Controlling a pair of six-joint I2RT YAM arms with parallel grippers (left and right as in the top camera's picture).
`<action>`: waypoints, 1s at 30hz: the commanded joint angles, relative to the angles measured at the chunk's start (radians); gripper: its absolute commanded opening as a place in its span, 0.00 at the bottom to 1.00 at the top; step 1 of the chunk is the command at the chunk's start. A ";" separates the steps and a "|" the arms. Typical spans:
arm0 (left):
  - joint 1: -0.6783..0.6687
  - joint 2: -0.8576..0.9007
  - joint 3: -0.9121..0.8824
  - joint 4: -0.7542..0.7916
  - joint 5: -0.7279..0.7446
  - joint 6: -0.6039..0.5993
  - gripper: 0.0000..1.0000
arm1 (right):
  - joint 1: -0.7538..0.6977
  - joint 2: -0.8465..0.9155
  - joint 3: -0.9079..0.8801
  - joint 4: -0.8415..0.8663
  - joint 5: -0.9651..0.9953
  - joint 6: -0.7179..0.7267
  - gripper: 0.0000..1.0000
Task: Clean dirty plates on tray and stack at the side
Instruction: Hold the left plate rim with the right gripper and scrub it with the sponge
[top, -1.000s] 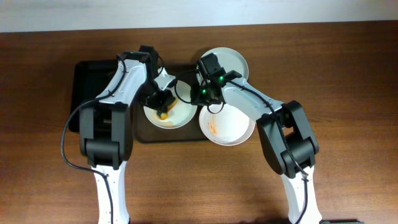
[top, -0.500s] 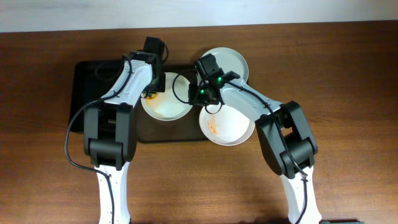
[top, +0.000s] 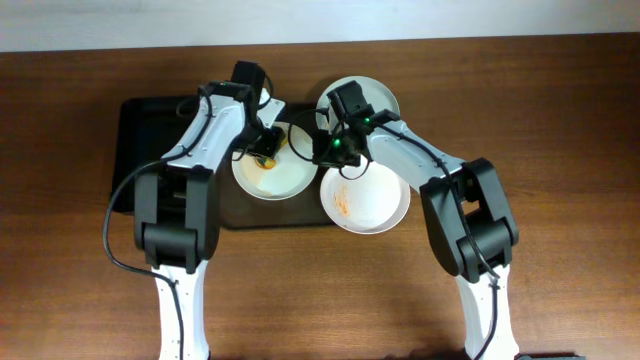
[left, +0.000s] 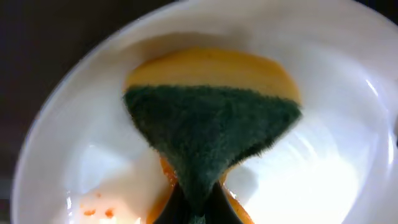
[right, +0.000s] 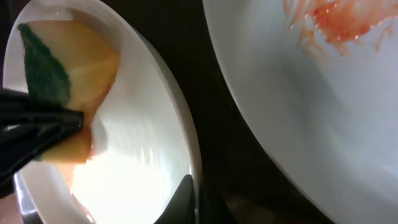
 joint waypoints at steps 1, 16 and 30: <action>0.068 0.032 -0.009 -0.004 -0.263 -0.329 0.01 | -0.003 0.007 0.001 -0.003 -0.057 -0.001 0.04; 0.019 0.032 -0.005 -0.061 0.164 0.082 0.01 | -0.003 0.007 0.001 -0.002 -0.048 -0.001 0.04; 0.018 0.032 -0.005 -0.223 0.110 0.035 0.01 | -0.003 0.007 0.001 0.001 -0.045 -0.013 0.04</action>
